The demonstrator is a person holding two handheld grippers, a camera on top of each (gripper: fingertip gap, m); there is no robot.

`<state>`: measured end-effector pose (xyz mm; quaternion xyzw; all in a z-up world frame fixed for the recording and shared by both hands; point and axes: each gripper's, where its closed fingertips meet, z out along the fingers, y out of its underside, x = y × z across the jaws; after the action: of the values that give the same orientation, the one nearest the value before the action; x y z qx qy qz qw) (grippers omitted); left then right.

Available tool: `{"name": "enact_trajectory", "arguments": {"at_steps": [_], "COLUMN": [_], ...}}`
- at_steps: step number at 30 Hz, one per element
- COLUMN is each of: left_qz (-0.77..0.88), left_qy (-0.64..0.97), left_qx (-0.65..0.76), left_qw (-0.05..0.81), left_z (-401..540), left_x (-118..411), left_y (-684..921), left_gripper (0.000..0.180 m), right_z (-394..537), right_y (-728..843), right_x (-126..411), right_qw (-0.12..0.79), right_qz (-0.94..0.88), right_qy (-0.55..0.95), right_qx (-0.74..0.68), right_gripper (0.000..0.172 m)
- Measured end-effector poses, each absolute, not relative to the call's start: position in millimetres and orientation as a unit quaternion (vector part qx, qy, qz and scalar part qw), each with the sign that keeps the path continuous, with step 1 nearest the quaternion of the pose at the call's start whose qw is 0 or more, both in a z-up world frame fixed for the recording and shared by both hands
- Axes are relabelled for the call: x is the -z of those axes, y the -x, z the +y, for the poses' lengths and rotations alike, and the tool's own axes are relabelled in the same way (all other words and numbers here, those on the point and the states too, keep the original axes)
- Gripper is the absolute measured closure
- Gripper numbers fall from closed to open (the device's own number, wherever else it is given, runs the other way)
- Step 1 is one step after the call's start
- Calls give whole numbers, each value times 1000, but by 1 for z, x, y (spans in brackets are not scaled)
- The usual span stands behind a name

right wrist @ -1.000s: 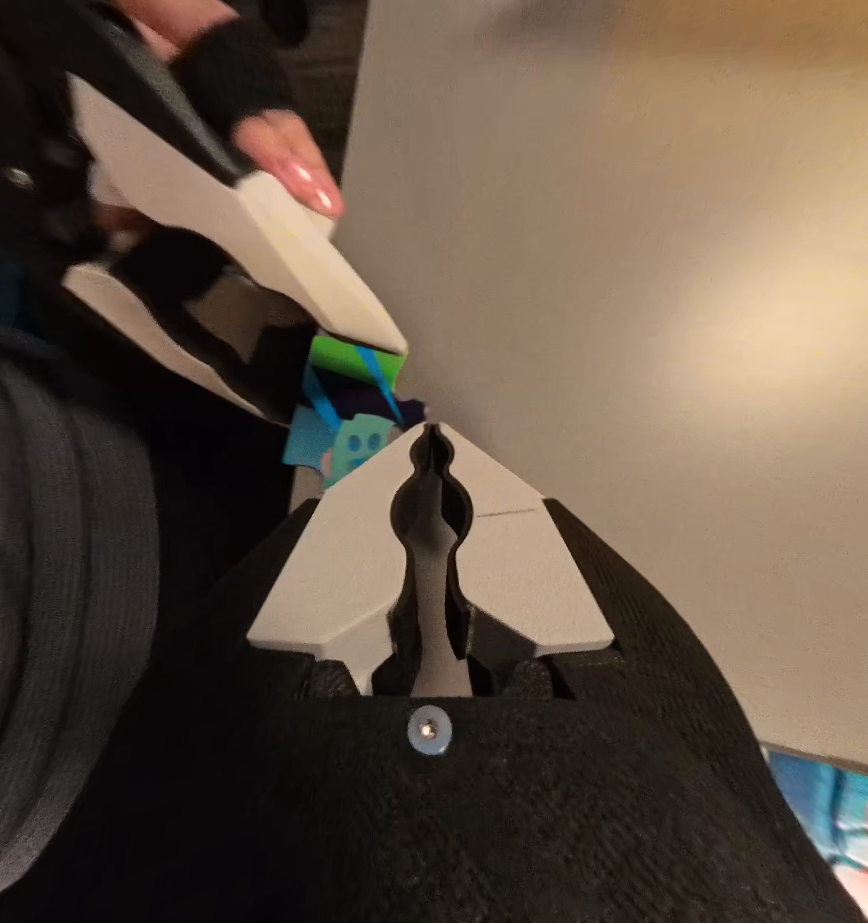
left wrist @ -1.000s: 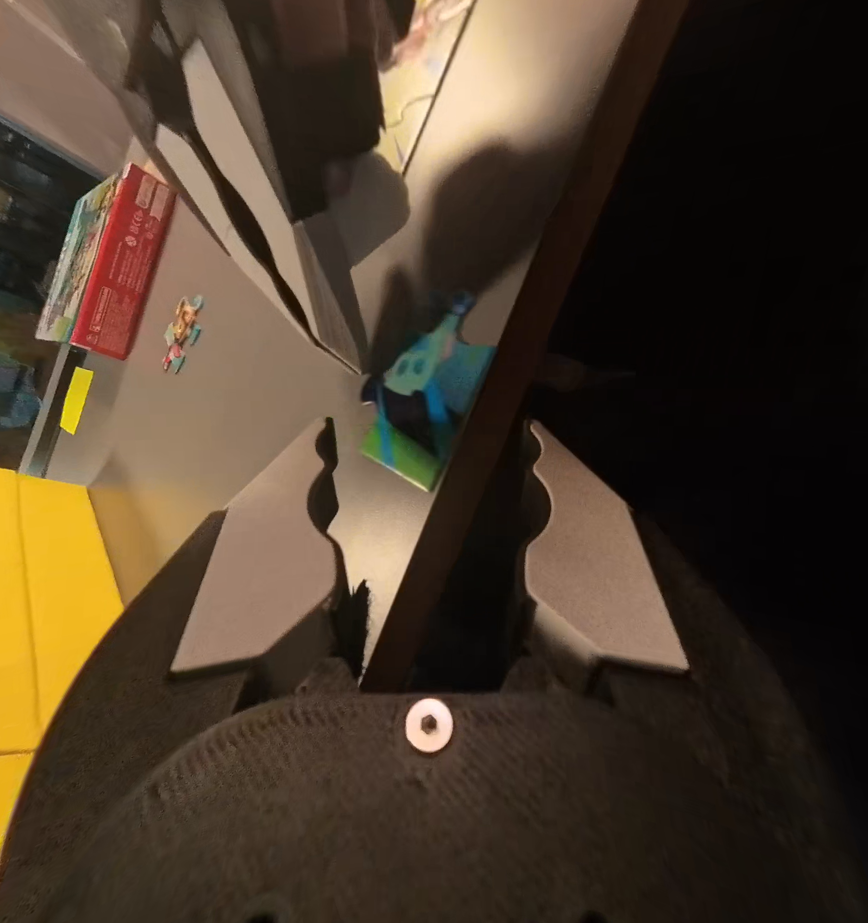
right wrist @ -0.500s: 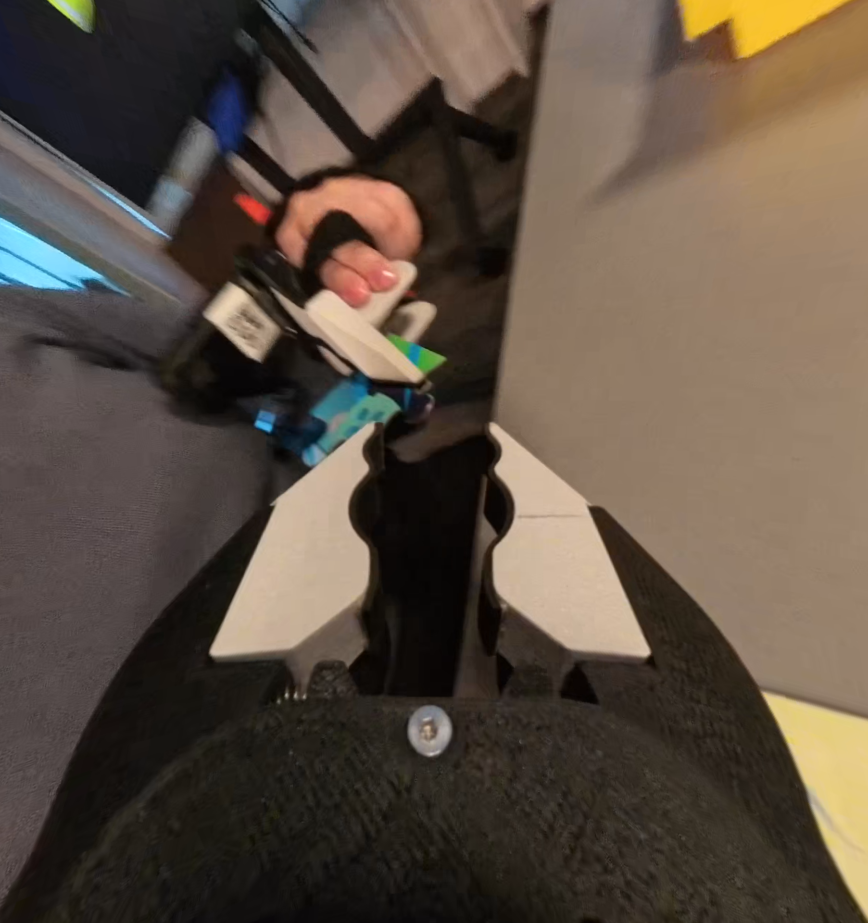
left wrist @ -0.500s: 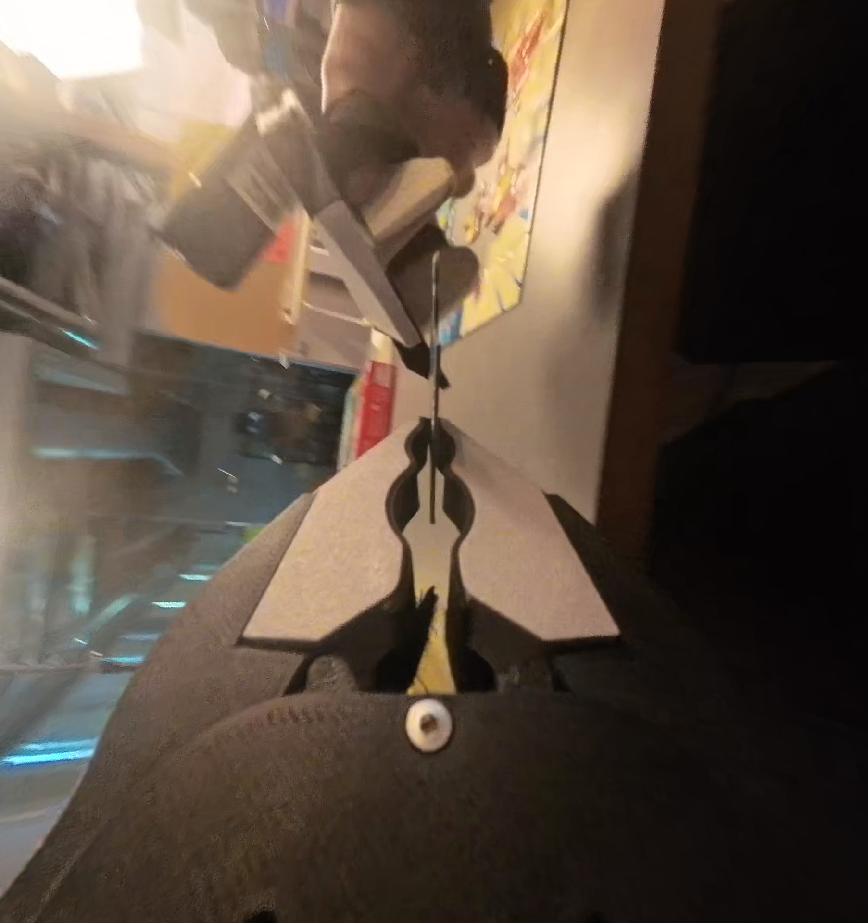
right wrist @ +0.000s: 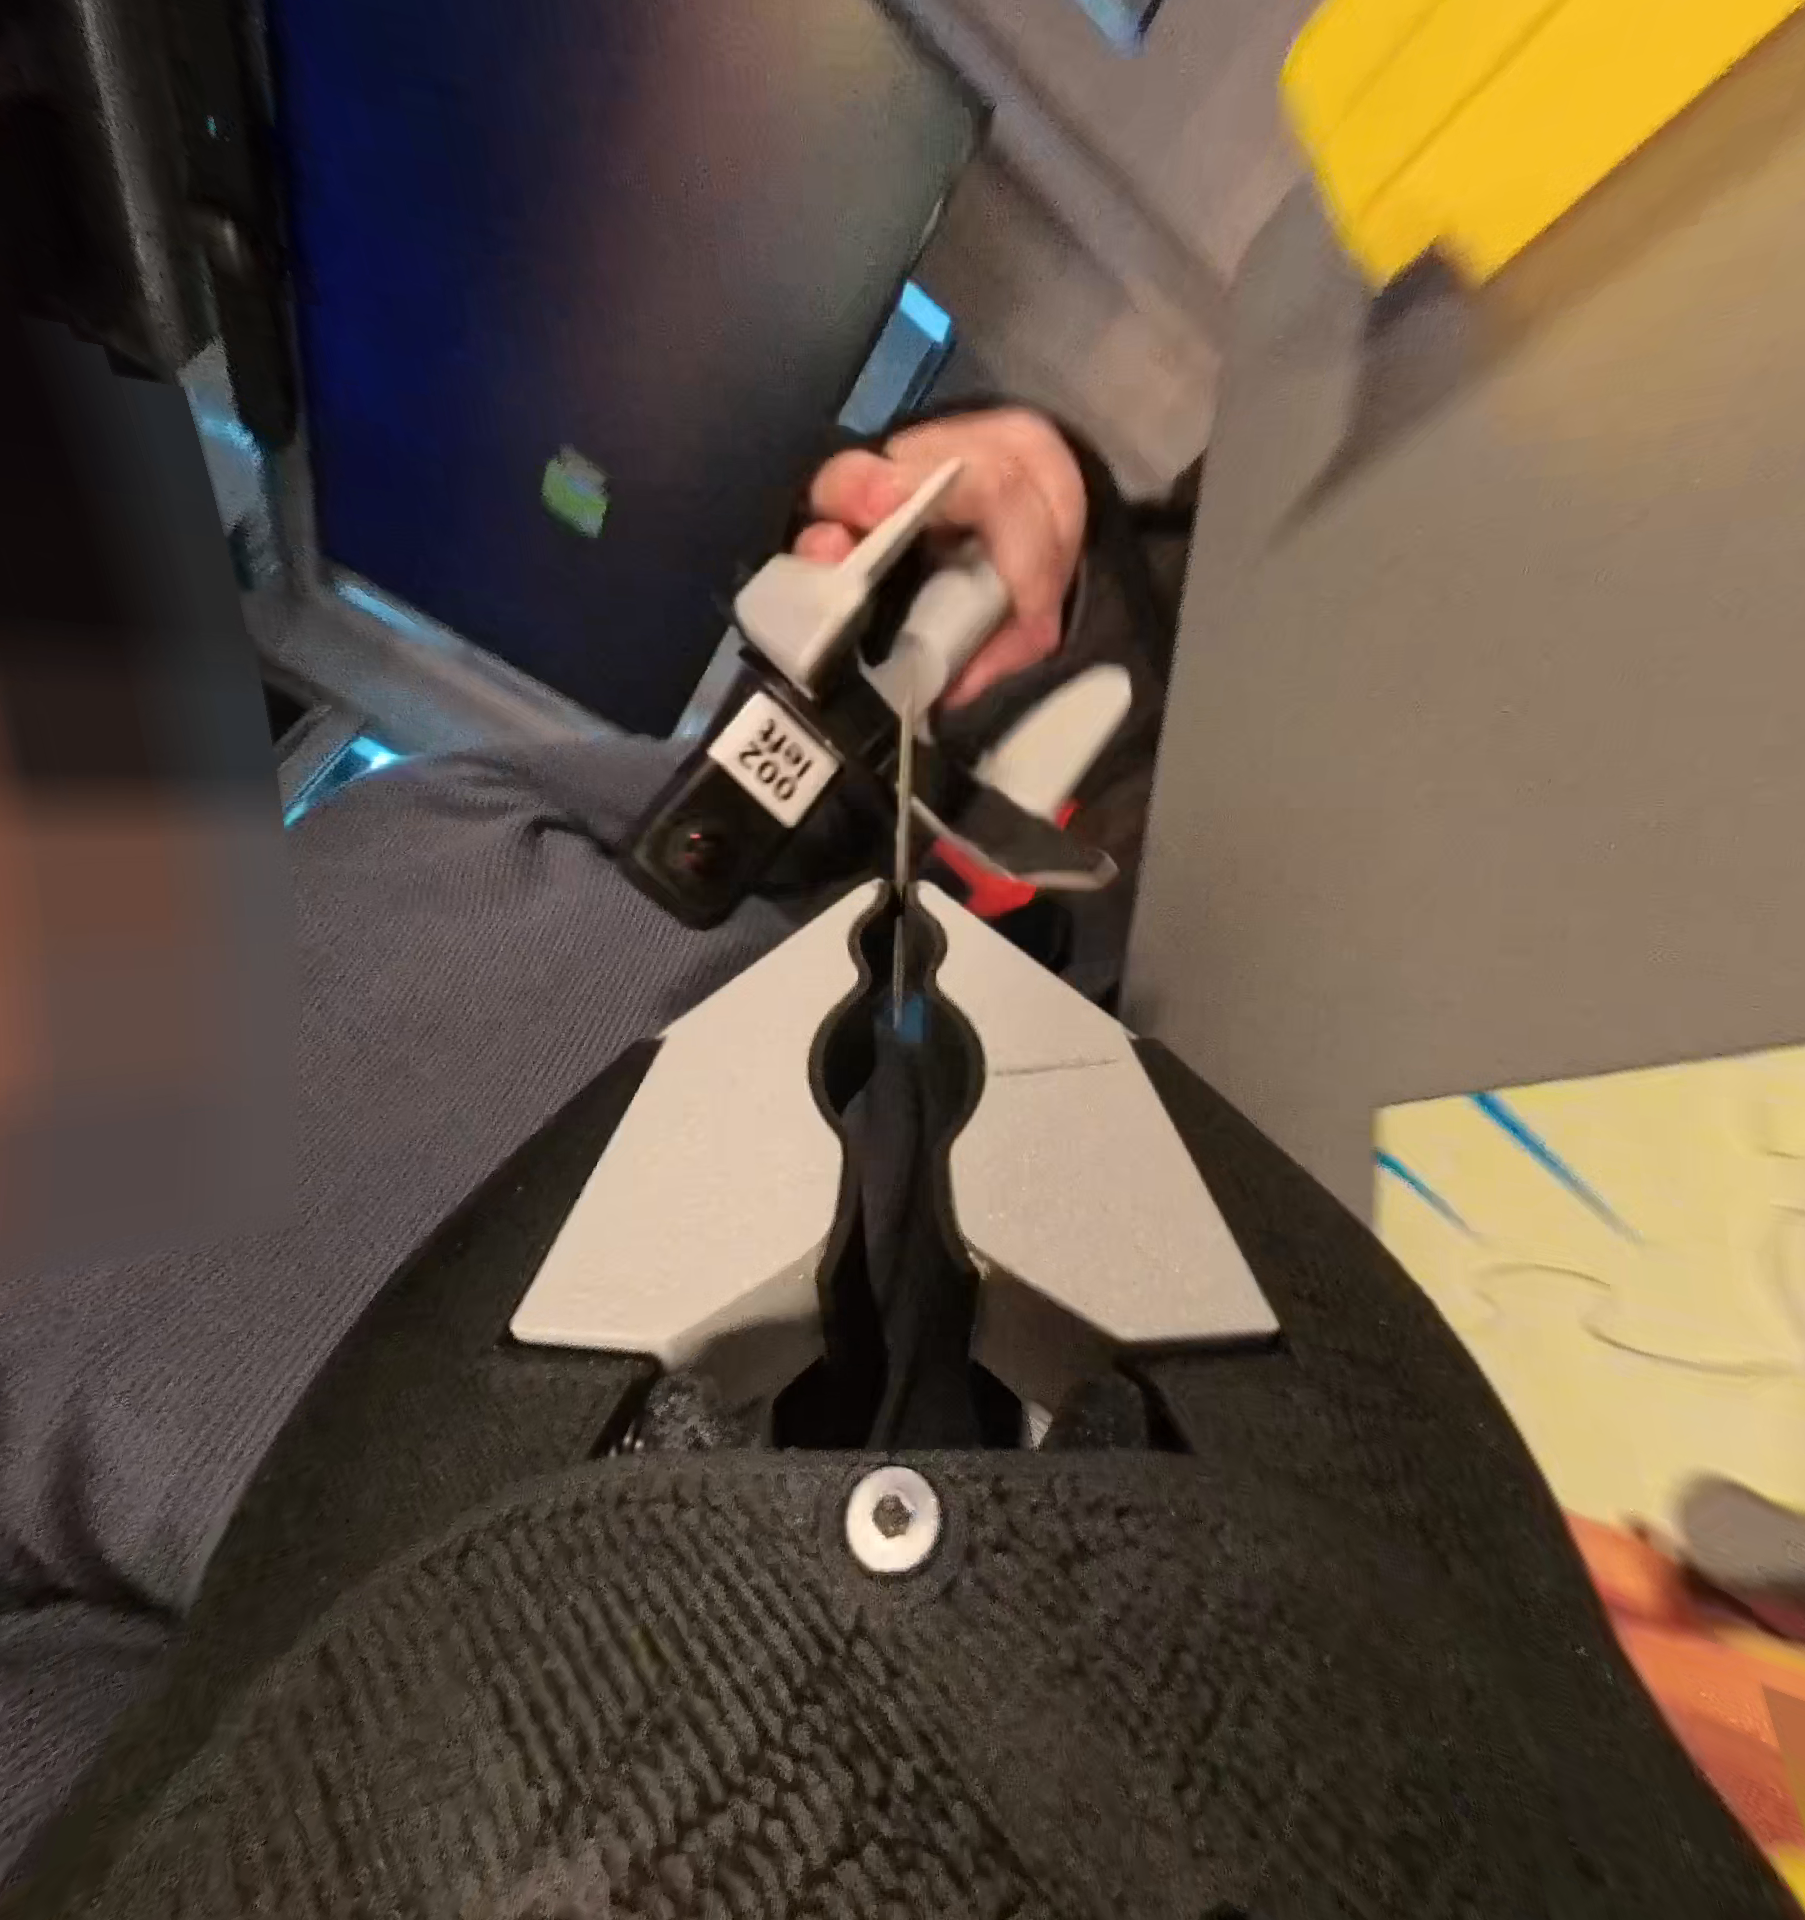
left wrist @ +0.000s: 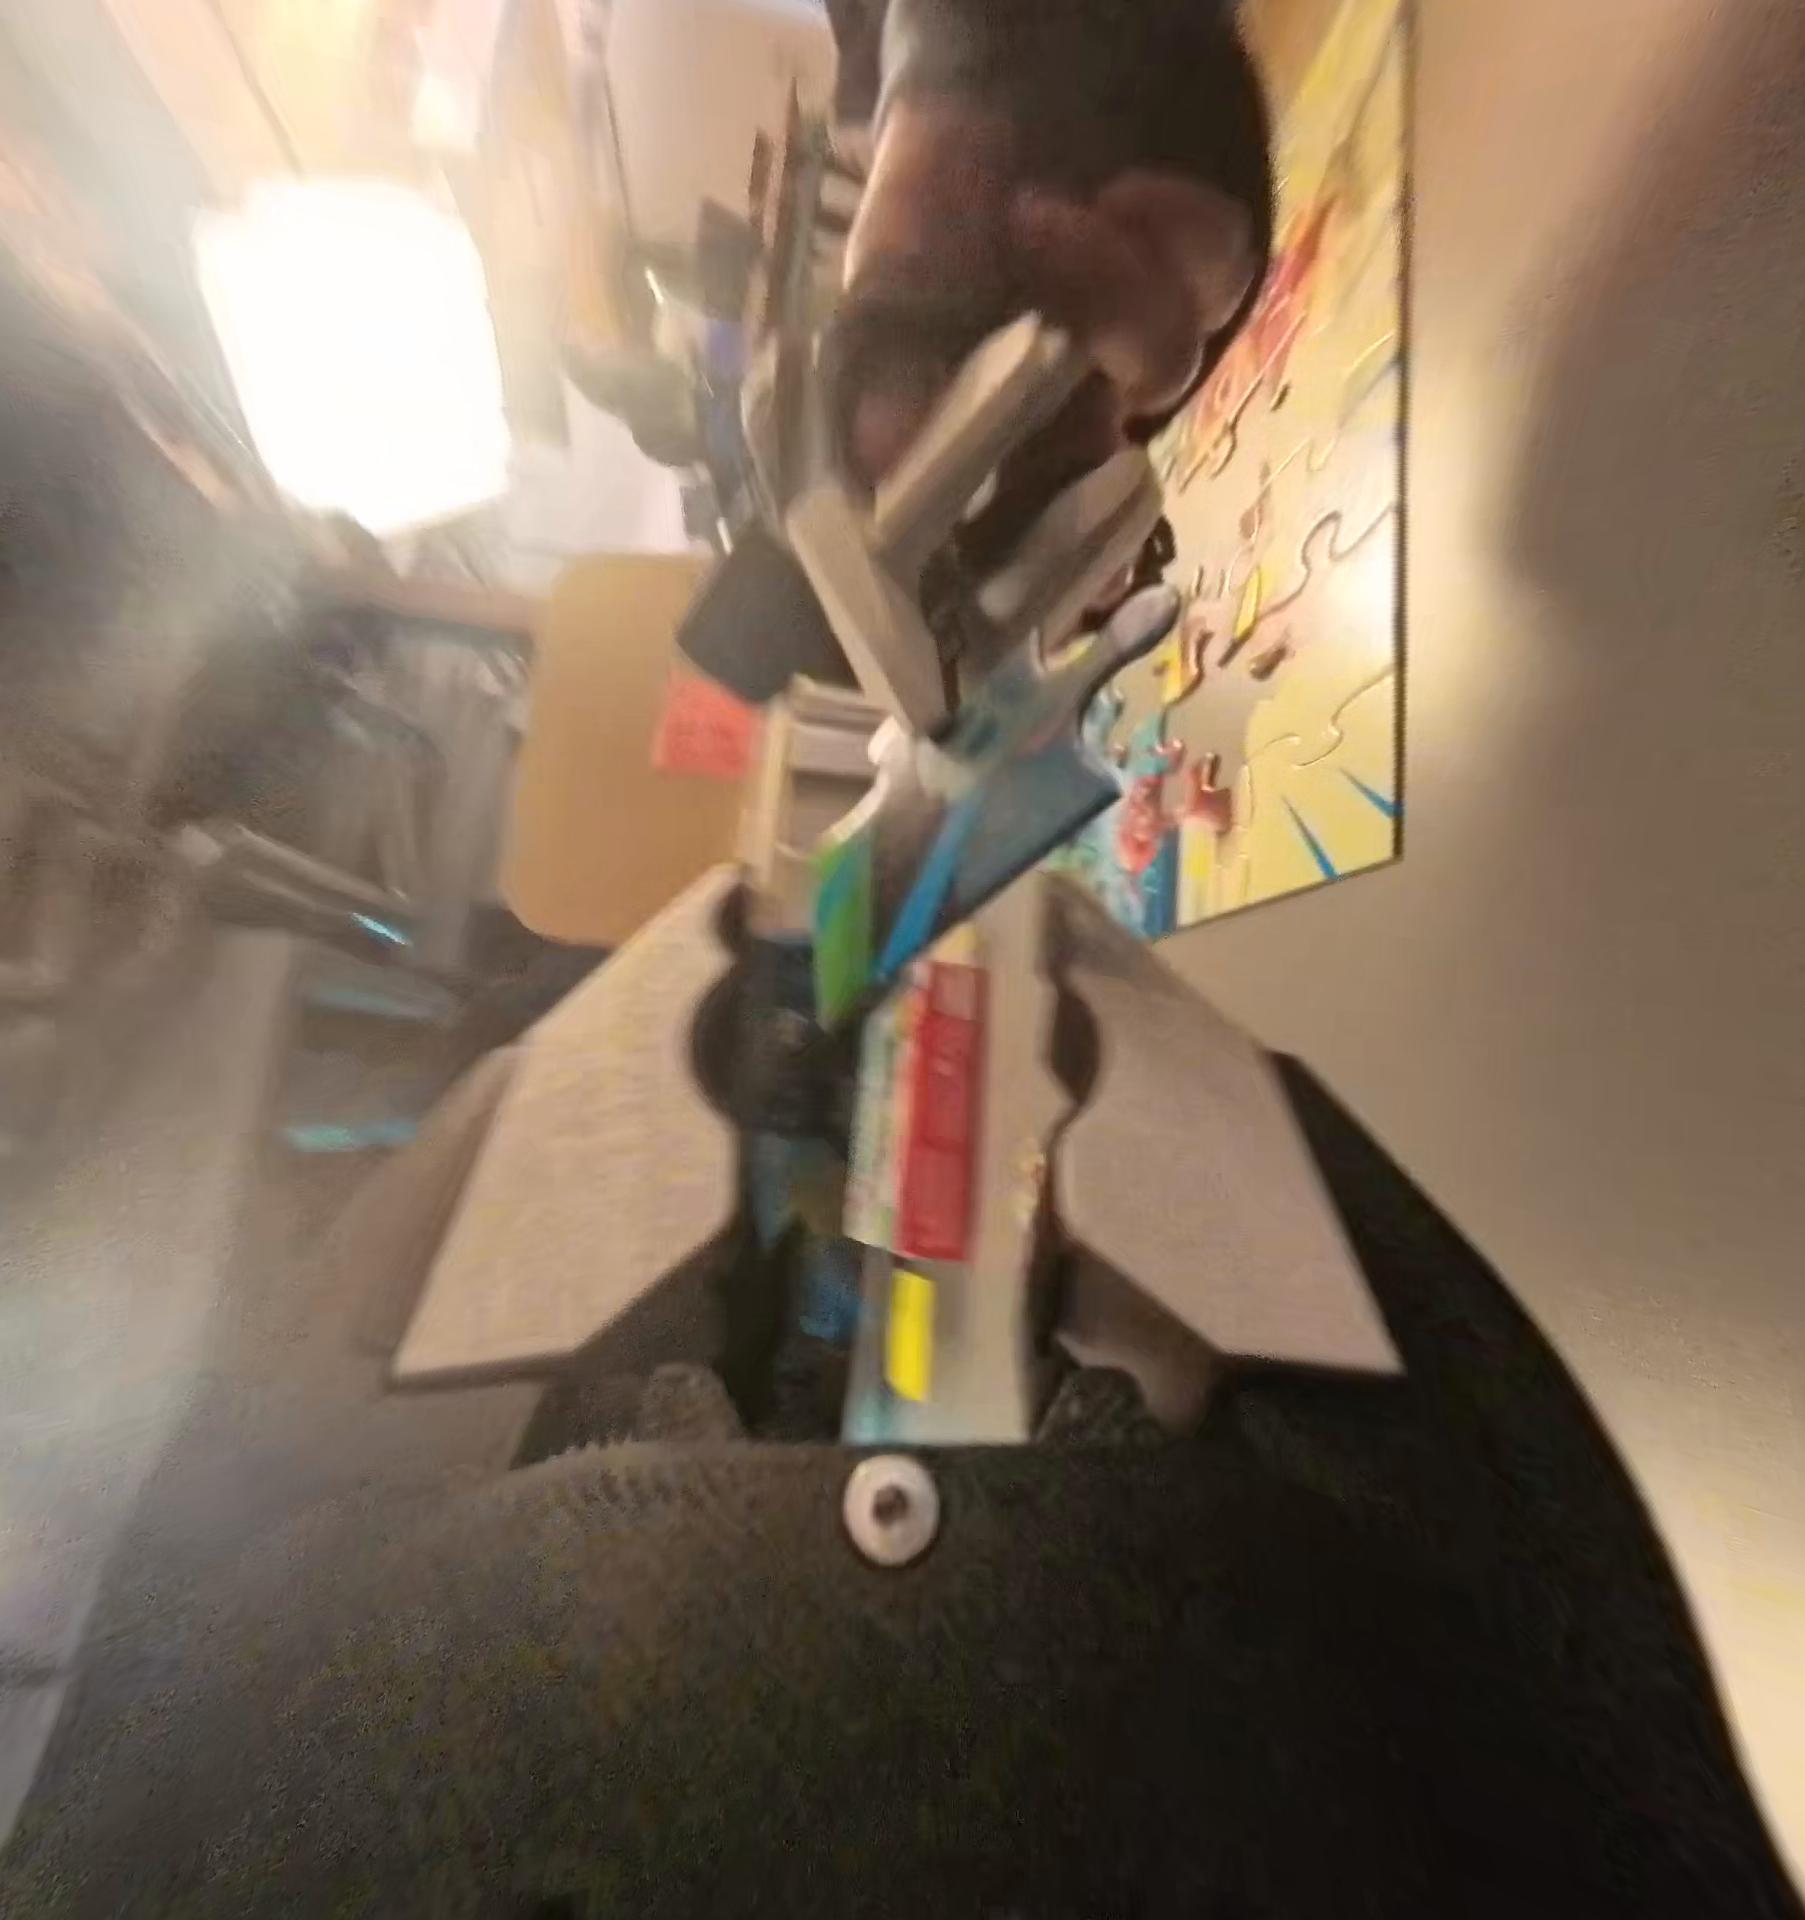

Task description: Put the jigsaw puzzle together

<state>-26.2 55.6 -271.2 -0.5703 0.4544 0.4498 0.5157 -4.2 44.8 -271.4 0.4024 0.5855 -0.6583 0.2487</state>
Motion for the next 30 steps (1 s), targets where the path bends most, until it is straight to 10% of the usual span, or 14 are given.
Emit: {"name": "enact_trajectory", "arguments": {"at_steps": [2, 8, 13, 17, 24, 30], "left_qz": [374, 128, 9, 16, -99, -167], "left_qy": [652, 747, 674, 682, 767, 793], "left_qx": [-353, 98, 364, 419, 417, 449], "left_qw": [557, 645, 643, 599, 477, 377], "left_z": [70, 119, 148, 161, 201, 226], "left_x": [274, 256, 232, 247, 295, 343], "left_y": [39, 47, 75, 80, 127, 146], "left_gripper": [98, 104, 150, 180, 180, 180], "right_z": [74, 133, 150, 168, 262, 274], "right_y": [17, 43, 59, 72, 100, 94], "right_x": [264, 242, 251, 257, 303, 340], "right_qw": [172, 7, -35, -52, -316, -289], "right_qz": [570, 546, 575, 571, 639, 657], "right_qy": [-415, -396, -390, -399, -486, -526], "right_qx": [688, 739, 718, 715, 507, 456], "right_gripper": [172, 172, 172, 172, 158, 168]}}
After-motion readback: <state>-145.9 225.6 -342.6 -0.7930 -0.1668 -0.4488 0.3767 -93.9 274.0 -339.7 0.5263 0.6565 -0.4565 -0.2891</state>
